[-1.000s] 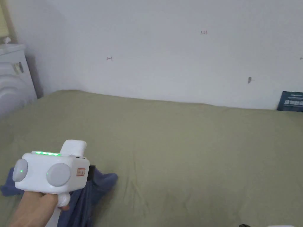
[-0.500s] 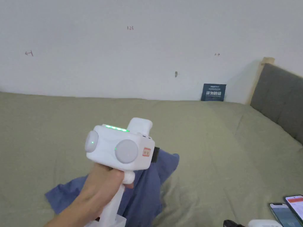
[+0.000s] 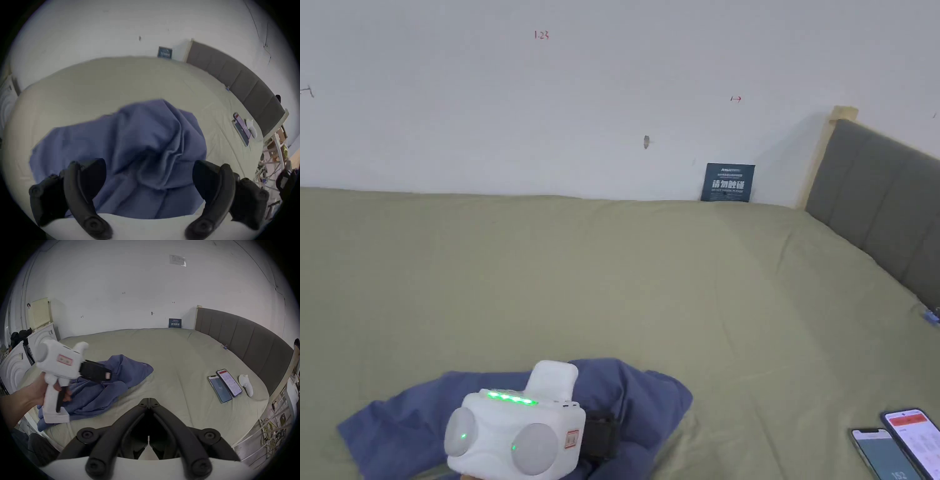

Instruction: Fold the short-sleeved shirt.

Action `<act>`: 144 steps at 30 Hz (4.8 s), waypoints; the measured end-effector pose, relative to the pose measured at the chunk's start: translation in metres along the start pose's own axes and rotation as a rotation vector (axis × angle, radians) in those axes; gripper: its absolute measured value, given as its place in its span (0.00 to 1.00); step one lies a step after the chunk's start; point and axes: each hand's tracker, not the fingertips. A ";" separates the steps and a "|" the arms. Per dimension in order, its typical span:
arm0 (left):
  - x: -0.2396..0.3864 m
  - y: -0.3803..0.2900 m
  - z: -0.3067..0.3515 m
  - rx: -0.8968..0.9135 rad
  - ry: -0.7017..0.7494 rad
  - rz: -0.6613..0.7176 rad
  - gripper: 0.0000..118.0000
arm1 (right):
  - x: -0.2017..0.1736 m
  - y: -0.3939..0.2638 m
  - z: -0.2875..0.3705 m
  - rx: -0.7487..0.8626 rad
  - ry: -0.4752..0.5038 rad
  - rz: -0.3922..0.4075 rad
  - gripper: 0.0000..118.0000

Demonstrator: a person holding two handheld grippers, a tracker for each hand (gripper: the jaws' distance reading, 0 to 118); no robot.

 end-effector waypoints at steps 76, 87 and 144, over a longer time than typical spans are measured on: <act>-0.229 -0.055 0.266 0.083 0.402 0.262 0.04 | 0.052 0.190 -0.134 -0.107 0.099 0.069 0.02; -0.224 0.083 0.359 0.294 0.491 0.192 0.04 | 0.069 0.269 0.005 0.131 0.042 0.066 0.02; -0.219 -0.171 0.217 -0.098 0.363 0.344 0.04 | 0.117 -0.048 -0.014 -0.222 -0.001 -0.071 0.02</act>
